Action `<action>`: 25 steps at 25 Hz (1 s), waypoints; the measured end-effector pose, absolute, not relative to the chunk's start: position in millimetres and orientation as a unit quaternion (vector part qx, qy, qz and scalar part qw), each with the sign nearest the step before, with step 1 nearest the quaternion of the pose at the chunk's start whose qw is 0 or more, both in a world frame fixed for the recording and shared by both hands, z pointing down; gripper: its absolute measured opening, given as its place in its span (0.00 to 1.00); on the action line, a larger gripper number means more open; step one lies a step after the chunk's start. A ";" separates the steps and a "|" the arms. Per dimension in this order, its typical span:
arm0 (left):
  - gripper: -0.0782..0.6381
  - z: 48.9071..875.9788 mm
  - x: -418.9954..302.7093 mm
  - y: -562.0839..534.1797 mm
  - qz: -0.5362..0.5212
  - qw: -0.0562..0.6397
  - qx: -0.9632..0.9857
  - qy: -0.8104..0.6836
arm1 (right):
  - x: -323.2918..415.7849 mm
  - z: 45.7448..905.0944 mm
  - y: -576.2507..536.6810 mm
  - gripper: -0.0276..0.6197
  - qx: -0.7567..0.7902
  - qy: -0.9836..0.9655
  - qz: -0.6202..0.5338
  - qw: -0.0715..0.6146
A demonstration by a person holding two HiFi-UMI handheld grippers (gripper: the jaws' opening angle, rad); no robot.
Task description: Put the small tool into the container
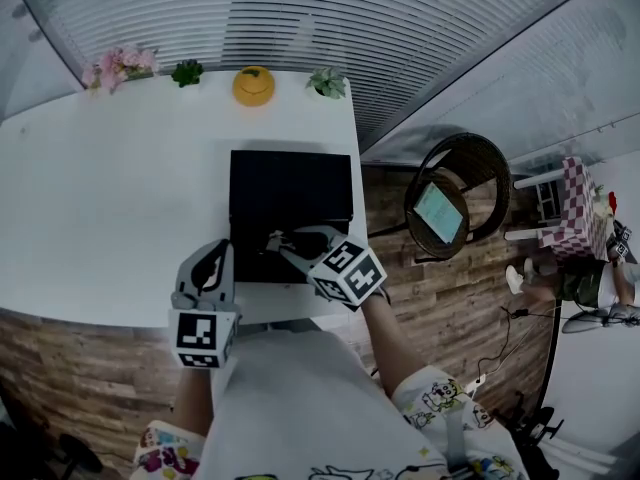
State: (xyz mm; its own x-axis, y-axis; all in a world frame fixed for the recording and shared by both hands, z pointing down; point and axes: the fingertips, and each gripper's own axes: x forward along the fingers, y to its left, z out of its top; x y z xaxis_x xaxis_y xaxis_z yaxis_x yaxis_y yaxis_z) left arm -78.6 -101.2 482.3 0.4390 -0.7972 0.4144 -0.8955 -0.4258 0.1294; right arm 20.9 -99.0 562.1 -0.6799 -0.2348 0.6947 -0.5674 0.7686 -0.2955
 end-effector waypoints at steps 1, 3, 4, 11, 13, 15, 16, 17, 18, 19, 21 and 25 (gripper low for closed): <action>0.12 481.0 -78.9 -101.4 0.146 0.166 0.832 -0.510 | 20.6 558.4 -99.7 0.18 0.229 -0.884 0.250 0.323; 0.12 478.3 -79.7 -102.7 0.143 0.163 0.832 -0.511 | 19.6 549.9 -102.0 0.18 0.232 -0.890 0.242 0.310; 0.12 477.0 -80.0 -102.7 0.142 0.161 0.832 -0.511 | 19.4 545.3 -102.2 0.18 0.234 -0.892 0.238 0.304; 0.12 464.1 -81.8 -104.8 0.136 0.144 0.835 -0.514 | 27.7 509.0 -104.6 0.18 0.261 -0.906 0.218 0.253; 0.12 461.3 -81.6 -103.6 0.136 0.139 0.836 -0.513 | 33.4 499.1 -105.6 0.18 0.274 -0.907 0.211 0.239; 0.12 455.1 -80.1 -104.1 0.132 0.132 0.838 -0.512 | 39.9 489.1 -107.2 0.18 0.287 -0.908 0.200 0.228; 0.12 451.3 -79.2 -104.7 0.129 0.127 0.839 -0.512 | 43.3 484.2 -107.7 0.18 0.293 -0.909 0.195 0.224; 0.12 447.8 -78.0 -105.0 0.127 0.123 0.841 -0.512 | 46.7 479.7 -108.0 0.18 0.299 -0.909 0.190 0.219; 0.12 444.6 -76.6 -105.4 0.126 0.120 0.842 -0.511 | 50.2 475.3 -108.2 0.18 0.305 -0.910 0.186 0.213; 0.12 441.1 -75.0 -106.2 0.124 0.117 0.843 -0.510 | 53.9 470.8 -108.6 0.18 0.310 -0.910 0.182 0.206; 0.12 435.0 -71.7 -107.6 0.122 0.111 0.846 -0.507 | 61.6 461.2 -110.3 0.18 0.323 -0.910 0.174 0.191; 0.12 425.9 -63.0 -105.7 0.126 0.110 0.852 -0.496 | 76.2 444.4 -112.0 0.17 0.351 -0.908 0.162 0.163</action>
